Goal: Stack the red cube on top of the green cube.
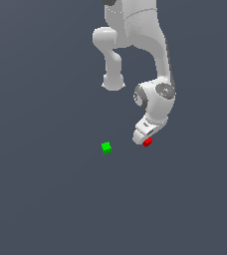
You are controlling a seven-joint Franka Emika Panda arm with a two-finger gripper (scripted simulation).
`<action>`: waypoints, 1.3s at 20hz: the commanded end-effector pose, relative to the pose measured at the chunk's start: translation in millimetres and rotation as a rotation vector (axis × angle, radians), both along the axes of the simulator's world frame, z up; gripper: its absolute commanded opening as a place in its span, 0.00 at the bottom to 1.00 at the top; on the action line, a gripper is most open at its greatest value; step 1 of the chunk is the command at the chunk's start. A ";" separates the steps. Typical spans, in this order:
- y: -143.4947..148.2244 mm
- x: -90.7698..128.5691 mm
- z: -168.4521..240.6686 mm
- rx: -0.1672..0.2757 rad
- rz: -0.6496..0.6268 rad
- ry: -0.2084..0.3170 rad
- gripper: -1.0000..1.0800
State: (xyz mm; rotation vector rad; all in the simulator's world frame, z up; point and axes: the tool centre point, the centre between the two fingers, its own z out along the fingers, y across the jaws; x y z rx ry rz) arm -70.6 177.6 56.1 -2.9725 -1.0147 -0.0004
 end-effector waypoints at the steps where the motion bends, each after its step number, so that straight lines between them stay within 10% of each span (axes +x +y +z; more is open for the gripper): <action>1: -0.3 -0.8 -12.2 0.000 0.001 0.001 0.96; 10: -0.2 -0.4 -36.4 -0.001 0.002 0.000 0.96; 11: -0.2 -0.4 -36.4 -0.001 0.002 0.000 0.00; 26: -0.5 -0.6 -28.7 -0.001 0.002 0.000 0.00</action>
